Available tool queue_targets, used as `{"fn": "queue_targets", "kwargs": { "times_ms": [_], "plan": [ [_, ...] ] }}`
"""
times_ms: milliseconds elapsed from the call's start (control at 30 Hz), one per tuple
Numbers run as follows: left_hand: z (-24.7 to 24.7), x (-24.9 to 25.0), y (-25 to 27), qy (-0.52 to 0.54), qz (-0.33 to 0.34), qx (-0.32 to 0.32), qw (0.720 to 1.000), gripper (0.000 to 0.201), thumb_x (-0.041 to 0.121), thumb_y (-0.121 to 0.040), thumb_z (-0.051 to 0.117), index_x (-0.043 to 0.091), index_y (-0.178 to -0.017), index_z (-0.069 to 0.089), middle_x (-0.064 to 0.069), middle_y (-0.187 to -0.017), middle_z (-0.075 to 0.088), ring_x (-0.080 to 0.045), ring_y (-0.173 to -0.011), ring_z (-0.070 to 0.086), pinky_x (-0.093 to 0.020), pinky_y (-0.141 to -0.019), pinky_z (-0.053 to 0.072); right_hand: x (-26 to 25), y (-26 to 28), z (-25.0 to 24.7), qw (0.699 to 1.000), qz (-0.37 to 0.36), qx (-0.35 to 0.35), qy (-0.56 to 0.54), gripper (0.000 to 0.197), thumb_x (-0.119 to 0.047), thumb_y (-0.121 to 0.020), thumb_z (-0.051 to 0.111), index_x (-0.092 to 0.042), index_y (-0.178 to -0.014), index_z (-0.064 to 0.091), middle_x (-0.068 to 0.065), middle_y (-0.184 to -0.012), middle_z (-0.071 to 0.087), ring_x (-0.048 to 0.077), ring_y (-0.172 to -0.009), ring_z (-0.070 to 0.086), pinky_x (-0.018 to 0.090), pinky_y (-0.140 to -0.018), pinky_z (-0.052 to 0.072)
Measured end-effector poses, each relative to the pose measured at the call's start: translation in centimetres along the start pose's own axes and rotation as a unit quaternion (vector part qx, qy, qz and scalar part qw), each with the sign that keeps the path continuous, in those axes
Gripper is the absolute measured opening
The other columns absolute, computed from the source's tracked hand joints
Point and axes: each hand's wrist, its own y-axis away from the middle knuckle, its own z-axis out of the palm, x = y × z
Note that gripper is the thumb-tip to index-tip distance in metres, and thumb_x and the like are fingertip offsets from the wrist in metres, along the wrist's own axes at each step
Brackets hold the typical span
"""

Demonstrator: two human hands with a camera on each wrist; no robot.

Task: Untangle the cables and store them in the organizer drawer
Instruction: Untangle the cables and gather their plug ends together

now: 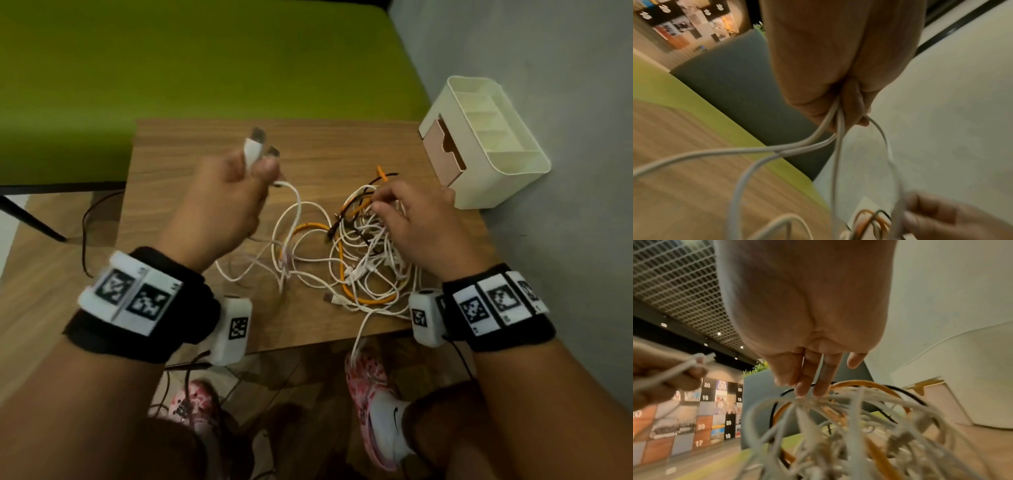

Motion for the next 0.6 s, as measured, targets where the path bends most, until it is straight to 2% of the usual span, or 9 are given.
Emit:
{"fn": "queue_targets", "kwargs": {
  "times_ms": [67,133,233,333,433,500,567,600],
  "plan": [
    [0.8,-0.8,0.2,-0.016,-0.01,-0.021,1.0,0.023,0.037,-0.089,0.052,0.018,-0.077,0.058,0.011,-0.046,0.04,-0.012,-0.042,0.033,-0.026,-0.047,0.028,-1.4,0.5,-0.5,0.994,-0.014,0.004,-0.105,0.014,-0.023,-0.094,0.059,-0.026,-0.107,0.064,-0.017,-0.1,0.061,0.001,-0.094,0.054,0.033,-0.095,0.042],
    [1.6,-0.8,0.4,-0.017,-0.011,-0.042,0.999,0.024,0.04,-0.086,0.051,0.018,-0.079,0.059,0.012,-0.047,0.041,-0.009,-0.041,0.034,-0.026,-0.048,0.029,-3.0,1.0,-0.8,0.979,-0.031,0.011,-0.201,0.018,-0.016,-0.091,0.062,-0.023,-0.107,0.065,-0.014,-0.099,0.063,0.001,-0.091,0.058,0.027,-0.082,0.051],
    [2.4,-0.5,0.7,-0.002,-0.008,-0.078,0.997,0.026,0.039,-0.089,0.05,0.016,-0.082,0.058,0.012,-0.048,0.04,-0.009,-0.042,0.033,-0.025,-0.047,0.028,-4.8,1.7,-0.9,0.957,-0.043,-0.022,-0.286,0.014,-0.02,-0.092,0.066,-0.019,-0.106,0.067,-0.008,-0.091,0.066,0.0,-0.078,0.061,0.017,-0.066,0.051],
    [3.2,-0.2,1.4,0.042,-0.007,-0.101,0.994,0.028,0.033,-0.096,0.049,0.008,-0.087,0.055,0.011,-0.05,0.042,-0.008,-0.041,0.031,-0.022,-0.043,0.028,-5.3,2.2,-0.5,0.958,-0.08,-0.024,-0.275,0.01,-0.022,-0.092,0.068,-0.012,-0.094,0.071,0.001,-0.076,0.07,0.005,-0.063,0.064,0.021,-0.059,0.05],
    [3.1,0.3,1.9,0.037,0.006,-0.076,0.996,0.029,0.033,-0.098,0.047,0.01,-0.085,0.059,-0.001,-0.06,0.055,-0.007,-0.039,0.034,-0.022,-0.042,0.03,-4.7,2.6,-0.9,0.954,-0.07,-0.051,-0.287,0.012,-0.02,-0.093,0.067,-0.009,-0.089,0.072,0.006,-0.074,0.072,0.015,-0.062,0.069,0.027,-0.056,0.053],
    [2.5,0.7,2.1,0.048,0.012,-0.034,0.998,0.031,0.039,-0.095,0.046,0.018,-0.08,0.064,-0.022,-0.074,0.057,-0.008,-0.039,0.032,-0.023,-0.042,0.03,-4.2,3.3,-1.7,0.948,-0.046,-0.067,-0.309,0.015,-0.02,-0.093,0.066,-0.009,-0.084,0.071,0.005,-0.071,0.071,0.02,-0.063,0.07,0.027,-0.054,0.052],
    [2.0,1.5,2.6,0.065,0.004,0.008,0.998,0.034,0.04,-0.097,0.046,0.021,-0.076,0.063,-0.021,-0.083,0.054,-0.009,-0.042,0.028,-0.022,-0.041,0.03,-3.8,4.2,-2.4,0.946,-0.022,-0.079,-0.312,0.019,-0.021,-0.094,0.065,-0.009,-0.08,0.07,0.004,-0.068,0.071,0.021,-0.065,0.071,0.026,-0.054,0.052],
    [1.9,2.0,3.0,0.072,-0.004,0.019,0.997,0.034,0.038,-0.101,0.044,0.021,-0.076,0.06,-0.016,-0.08,0.053,-0.009,-0.044,0.028,-0.02,-0.04,0.028,-3.7,4.8,-2.6,0.949,-0.012,-0.087,-0.302,0.022,-0.022,-0.095,0.064,-0.009,-0.079,0.07,0.005,-0.069,0.071,0.02,-0.065,0.072,0.025,-0.054,0.053]
  ]
}}
